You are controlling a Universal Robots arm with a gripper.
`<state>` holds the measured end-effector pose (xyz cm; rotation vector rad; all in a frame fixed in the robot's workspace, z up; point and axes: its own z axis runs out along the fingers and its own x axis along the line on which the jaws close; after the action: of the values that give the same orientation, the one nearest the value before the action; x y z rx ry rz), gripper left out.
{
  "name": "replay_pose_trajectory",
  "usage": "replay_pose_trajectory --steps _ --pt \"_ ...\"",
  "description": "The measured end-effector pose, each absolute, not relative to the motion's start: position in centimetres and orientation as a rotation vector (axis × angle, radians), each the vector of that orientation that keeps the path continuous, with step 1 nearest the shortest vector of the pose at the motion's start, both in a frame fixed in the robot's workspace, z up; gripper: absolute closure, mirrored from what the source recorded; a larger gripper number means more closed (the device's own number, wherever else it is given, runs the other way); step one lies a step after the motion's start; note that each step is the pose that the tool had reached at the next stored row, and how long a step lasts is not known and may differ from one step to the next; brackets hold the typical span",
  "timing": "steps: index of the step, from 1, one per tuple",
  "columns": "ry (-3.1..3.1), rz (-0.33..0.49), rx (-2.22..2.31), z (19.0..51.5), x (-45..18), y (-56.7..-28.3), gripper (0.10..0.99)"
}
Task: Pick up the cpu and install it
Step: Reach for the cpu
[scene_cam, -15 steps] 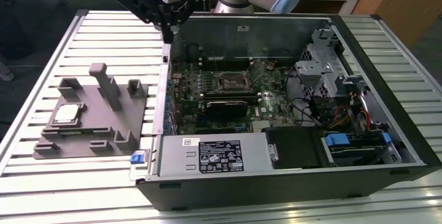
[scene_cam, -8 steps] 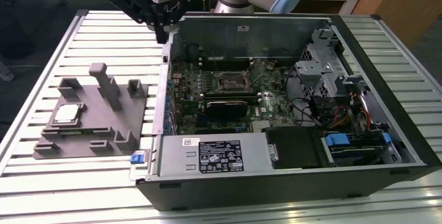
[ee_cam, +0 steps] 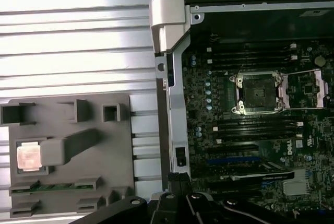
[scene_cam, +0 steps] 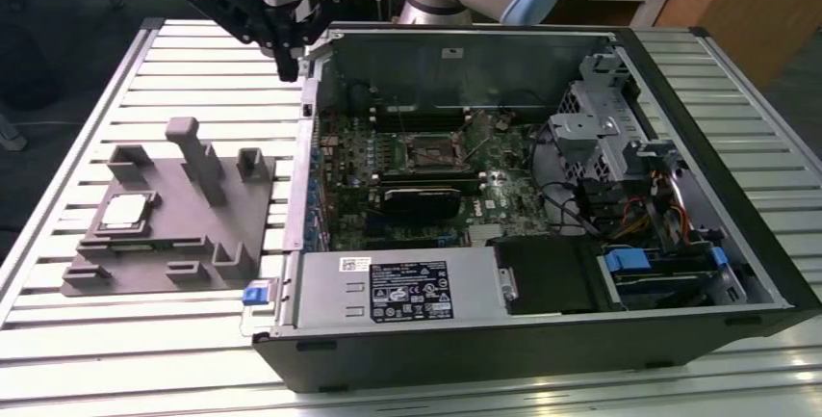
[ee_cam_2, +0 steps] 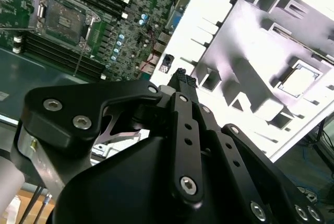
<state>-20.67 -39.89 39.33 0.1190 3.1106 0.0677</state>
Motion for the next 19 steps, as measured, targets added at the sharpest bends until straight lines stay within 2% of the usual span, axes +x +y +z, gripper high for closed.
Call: replay_pose_trajectory --steps 19 --pt "3.110 0.068 0.119 39.3 -23.6 -39.9 0.980"
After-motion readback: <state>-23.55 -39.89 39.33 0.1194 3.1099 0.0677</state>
